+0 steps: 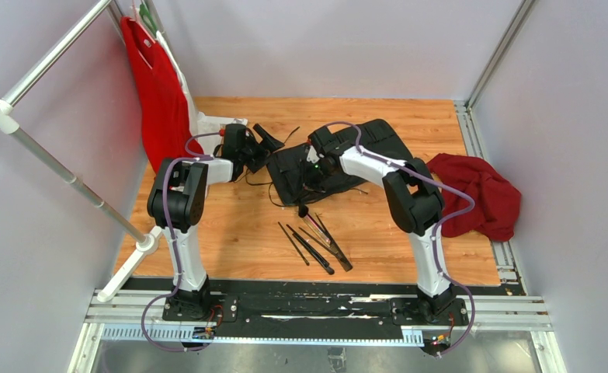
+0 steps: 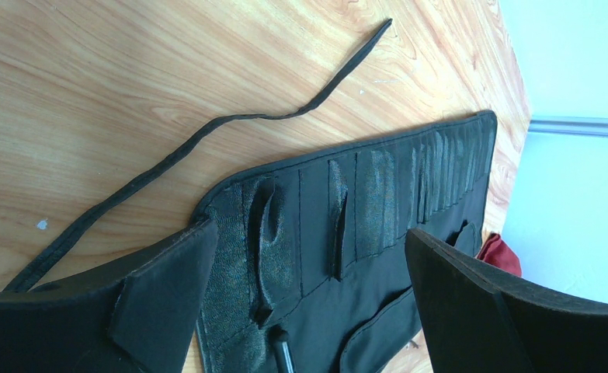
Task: Organize the makeup
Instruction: Place the makeup brush in the cosmetics bag.
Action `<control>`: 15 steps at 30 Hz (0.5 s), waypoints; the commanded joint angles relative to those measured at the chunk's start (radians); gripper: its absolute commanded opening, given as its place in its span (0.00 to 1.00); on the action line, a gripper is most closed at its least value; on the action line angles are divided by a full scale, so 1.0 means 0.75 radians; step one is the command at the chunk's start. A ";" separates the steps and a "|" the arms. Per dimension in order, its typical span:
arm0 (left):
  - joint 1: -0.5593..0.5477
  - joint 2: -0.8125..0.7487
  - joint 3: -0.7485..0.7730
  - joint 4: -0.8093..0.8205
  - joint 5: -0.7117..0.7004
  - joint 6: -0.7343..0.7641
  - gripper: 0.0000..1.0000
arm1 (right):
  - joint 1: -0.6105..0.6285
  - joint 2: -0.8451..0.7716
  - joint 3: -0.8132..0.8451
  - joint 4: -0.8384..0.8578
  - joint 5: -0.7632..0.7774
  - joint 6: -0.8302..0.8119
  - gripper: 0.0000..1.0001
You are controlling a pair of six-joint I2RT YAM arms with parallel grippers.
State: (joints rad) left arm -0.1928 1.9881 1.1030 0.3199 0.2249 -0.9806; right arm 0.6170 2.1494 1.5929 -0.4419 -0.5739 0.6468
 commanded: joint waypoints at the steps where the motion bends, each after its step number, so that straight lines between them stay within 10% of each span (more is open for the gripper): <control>1: 0.016 0.059 -0.053 -0.151 -0.009 0.009 0.98 | -0.034 0.029 0.008 -0.007 -0.008 -0.001 0.01; 15: 0.016 0.061 -0.057 -0.148 -0.006 0.007 0.98 | -0.039 0.083 0.071 -0.006 -0.028 -0.003 0.01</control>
State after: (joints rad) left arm -0.1928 1.9884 1.1019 0.3210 0.2249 -0.9806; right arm 0.6010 2.1872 1.6062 -0.4412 -0.5804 0.6468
